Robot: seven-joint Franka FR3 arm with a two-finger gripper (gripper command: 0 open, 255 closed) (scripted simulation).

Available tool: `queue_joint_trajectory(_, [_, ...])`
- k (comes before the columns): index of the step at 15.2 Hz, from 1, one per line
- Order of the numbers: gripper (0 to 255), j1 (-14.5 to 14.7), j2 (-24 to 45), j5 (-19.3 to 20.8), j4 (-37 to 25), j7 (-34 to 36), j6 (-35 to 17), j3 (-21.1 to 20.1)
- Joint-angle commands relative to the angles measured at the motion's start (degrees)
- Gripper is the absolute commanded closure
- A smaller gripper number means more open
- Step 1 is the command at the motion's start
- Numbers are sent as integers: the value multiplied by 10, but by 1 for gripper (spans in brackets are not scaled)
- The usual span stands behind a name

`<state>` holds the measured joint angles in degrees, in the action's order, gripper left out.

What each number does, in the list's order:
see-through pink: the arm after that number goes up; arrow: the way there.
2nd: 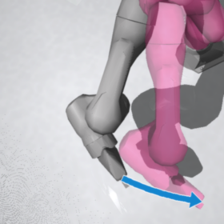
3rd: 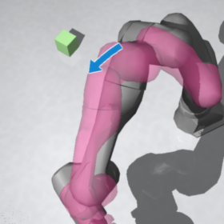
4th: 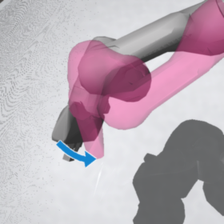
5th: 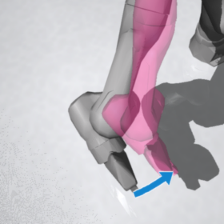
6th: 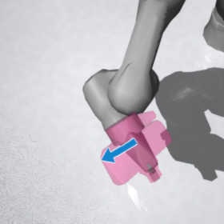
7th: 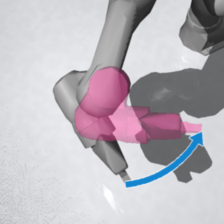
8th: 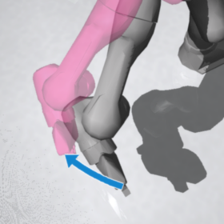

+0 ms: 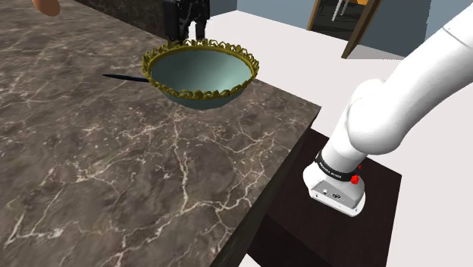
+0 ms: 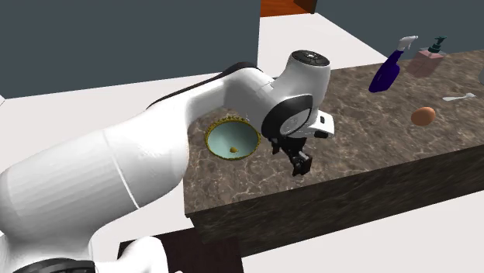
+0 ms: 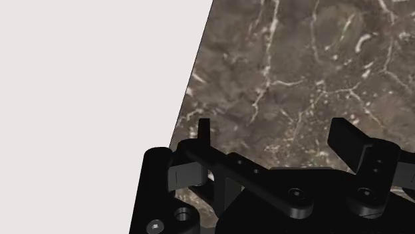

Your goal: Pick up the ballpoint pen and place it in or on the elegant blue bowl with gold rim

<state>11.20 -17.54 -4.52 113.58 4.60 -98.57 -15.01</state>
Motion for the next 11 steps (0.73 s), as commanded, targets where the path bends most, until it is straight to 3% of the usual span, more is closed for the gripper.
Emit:
queue_joint_trajectory(1, [0,8,32,7,-31,3,-3,-16])
queue_joint_trajectory(9, [0,52,168,60,-177,33,10,-83])
queue_joint_trajectory(11, [0,54,172,62,-174,34,3,-84])
